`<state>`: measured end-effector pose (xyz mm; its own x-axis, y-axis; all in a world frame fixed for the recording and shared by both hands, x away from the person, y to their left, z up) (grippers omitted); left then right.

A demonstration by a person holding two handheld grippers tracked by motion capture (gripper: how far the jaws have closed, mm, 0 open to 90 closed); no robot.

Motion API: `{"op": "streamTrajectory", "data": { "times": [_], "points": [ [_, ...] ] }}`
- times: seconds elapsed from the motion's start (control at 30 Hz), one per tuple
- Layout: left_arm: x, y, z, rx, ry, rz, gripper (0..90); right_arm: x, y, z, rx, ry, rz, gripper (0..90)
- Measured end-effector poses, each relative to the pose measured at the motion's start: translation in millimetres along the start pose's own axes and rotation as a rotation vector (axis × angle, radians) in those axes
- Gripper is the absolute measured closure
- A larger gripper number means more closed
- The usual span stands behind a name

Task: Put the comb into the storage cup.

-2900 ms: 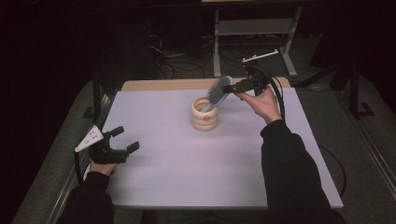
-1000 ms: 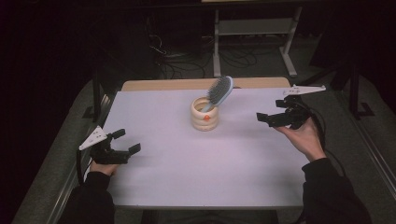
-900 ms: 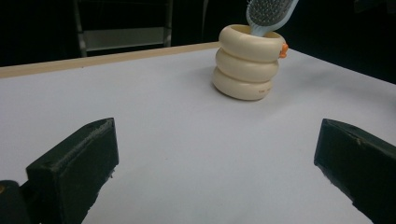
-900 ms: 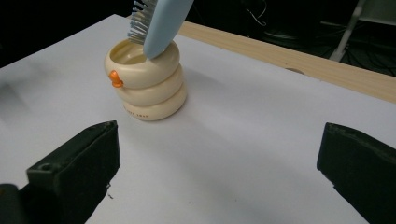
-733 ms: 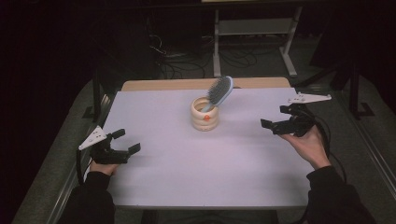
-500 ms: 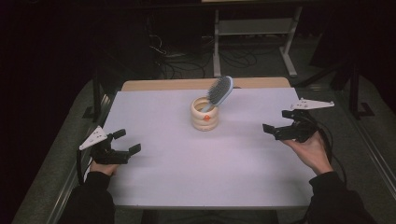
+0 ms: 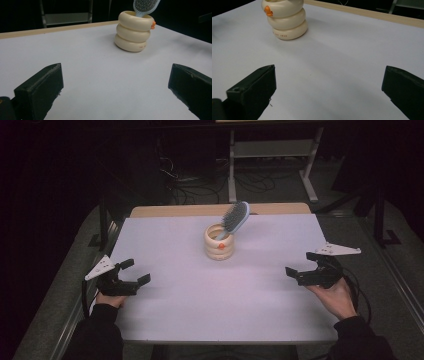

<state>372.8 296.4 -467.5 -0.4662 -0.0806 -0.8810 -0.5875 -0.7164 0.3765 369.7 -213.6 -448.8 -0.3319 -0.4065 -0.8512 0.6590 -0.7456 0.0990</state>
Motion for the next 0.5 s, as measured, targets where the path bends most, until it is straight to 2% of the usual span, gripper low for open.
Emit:
{"op": "streamTrajectory", "data": {
  "times": [0.2, 0.37, 0.5],
  "points": [
    [-0.2, 0.0, 0.7, 0.001, 0.0, 0.001, 0.0, 15.8, -1.2, 0.2, 0.029, -0.022, 0.022, 0.0],
    [-1.0, 0.7, 0.6, 0.006, 0.006, 0.001, 0.0, 27.3, -5.8, 0.2, 0.034, -0.03, 0.03, 0.0],
    [-2.6, 0.7, 1.4, 0.011, 0.015, 0.001, 0.0, 29.9, -8.9, 1.3, 0.035, -0.025, 0.037, 0.0]
  ]
}}
Point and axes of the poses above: each handheld gripper's, and its own axes: z roughly backward along the jaws, x roughly out of its underside, y roughly to its right, the point moved 8 cm from there along -z, roughly forward along the jaws, and after that the axes turned 14 degrees about z, right-handed, at the moved point
